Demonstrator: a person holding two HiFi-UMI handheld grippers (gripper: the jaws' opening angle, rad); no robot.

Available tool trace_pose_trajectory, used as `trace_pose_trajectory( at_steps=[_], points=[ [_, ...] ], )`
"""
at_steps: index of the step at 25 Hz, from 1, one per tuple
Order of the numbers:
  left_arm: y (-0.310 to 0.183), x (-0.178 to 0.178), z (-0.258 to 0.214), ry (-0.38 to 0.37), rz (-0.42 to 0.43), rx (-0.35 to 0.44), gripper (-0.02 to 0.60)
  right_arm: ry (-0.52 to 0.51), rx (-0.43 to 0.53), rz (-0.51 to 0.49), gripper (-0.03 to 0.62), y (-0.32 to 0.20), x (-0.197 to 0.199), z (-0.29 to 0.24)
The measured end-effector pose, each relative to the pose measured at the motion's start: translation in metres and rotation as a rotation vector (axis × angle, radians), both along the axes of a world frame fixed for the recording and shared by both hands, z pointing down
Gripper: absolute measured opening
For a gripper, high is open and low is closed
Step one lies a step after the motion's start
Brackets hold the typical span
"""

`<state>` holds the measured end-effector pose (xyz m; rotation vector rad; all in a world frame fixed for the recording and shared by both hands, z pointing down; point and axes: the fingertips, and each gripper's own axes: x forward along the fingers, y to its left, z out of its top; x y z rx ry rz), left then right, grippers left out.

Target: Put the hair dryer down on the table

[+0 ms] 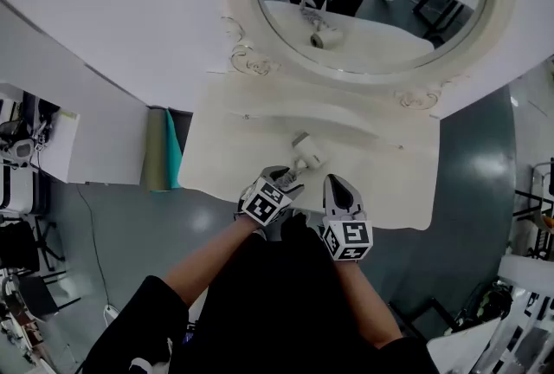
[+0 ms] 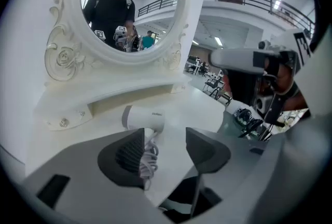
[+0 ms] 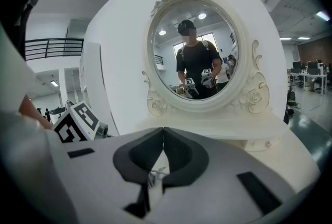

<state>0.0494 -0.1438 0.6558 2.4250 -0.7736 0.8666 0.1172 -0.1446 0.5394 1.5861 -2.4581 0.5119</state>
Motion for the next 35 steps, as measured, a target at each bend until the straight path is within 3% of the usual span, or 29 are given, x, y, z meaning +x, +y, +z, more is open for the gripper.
trace_pose_trajectory(
  at_steps=[4, 10, 13, 17, 21, 29, 35],
  points=[
    [0.017, -0.014, -0.029, 0.084, -0.054, 0.001, 0.252, -0.007, 0.021, 0.007, 0.018, 0.018, -0.016, -0.021],
    [0.037, -0.036, -0.093, 0.159, -0.088, 0.171, 0.193, 0.005, 0.065, -0.006, 0.018, 0.041, -0.043, -0.052],
    [0.048, -0.048, -0.123, 0.223, -0.129, 0.220, 0.132, 0.008, 0.075, 0.003, 0.018, 0.053, -0.054, -0.063],
    [0.066, -0.053, -0.145, 0.212, -0.081, 0.310, 0.076, 0.024, 0.078, 0.015, 0.018, 0.065, -0.063, -0.064],
    [0.079, -0.061, -0.171, 0.294, -0.127, 0.366, 0.036, 0.039, 0.095, 0.032, 0.018, 0.081, -0.068, -0.071],
    [0.087, -0.092, -0.211, 0.379, -0.256, 0.482, 0.015, 0.055, 0.173, 0.086, 0.017, 0.098, -0.087, -0.100],
    [0.098, -0.095, -0.218, 0.383, -0.246, 0.506, 0.015, 0.077, 0.199, 0.103, 0.017, 0.105, -0.100, -0.110]
  ],
)
